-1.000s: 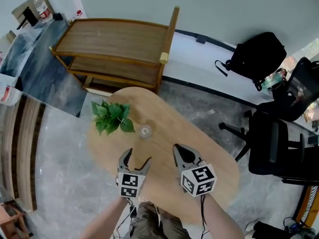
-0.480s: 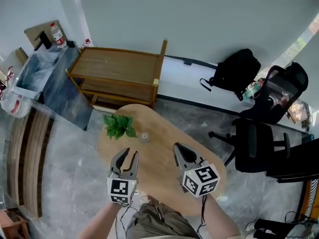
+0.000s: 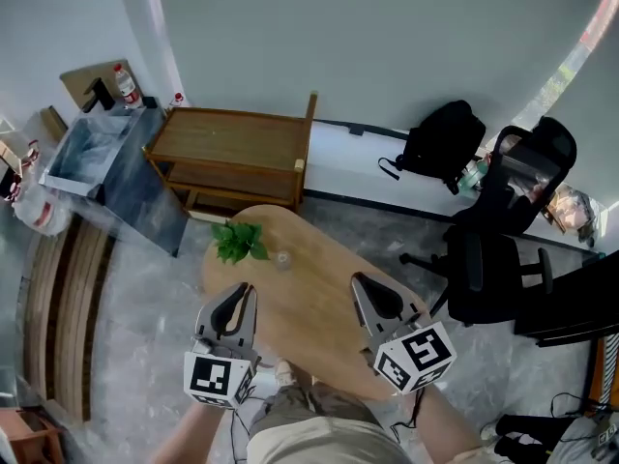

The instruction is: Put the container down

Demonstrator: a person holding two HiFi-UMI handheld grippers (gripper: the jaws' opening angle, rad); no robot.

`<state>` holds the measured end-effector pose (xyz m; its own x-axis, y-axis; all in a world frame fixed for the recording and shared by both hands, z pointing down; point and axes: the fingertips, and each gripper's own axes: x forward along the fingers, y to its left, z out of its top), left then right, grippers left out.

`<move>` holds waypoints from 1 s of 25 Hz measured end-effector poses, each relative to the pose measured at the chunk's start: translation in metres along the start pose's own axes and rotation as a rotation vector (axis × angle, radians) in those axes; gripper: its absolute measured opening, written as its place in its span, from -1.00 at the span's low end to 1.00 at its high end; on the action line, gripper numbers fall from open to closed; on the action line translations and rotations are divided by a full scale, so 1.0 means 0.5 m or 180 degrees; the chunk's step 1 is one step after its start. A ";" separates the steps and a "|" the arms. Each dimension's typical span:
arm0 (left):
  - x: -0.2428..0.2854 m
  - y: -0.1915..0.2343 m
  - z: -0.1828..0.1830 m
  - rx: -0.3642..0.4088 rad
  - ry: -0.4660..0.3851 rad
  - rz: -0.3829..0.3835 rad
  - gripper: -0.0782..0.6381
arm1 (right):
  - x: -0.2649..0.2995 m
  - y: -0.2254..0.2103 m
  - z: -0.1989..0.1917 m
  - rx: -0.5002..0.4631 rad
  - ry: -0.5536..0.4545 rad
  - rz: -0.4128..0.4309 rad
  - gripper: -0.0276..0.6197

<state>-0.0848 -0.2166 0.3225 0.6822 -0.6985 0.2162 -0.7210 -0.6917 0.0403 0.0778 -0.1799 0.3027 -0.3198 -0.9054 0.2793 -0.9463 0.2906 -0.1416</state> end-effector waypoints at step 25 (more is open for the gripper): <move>-0.187 -0.089 0.179 0.0500 -0.0202 0.0194 -0.73 | -0.191 0.125 0.166 -0.0429 -0.0431 0.0281 -0.93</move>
<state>-0.1054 -0.1370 0.2131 0.6476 -0.7468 0.1512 -0.7369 -0.6644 -0.1251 0.0529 -0.1007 0.1884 -0.4011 -0.9053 0.1398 -0.9155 0.4012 -0.0290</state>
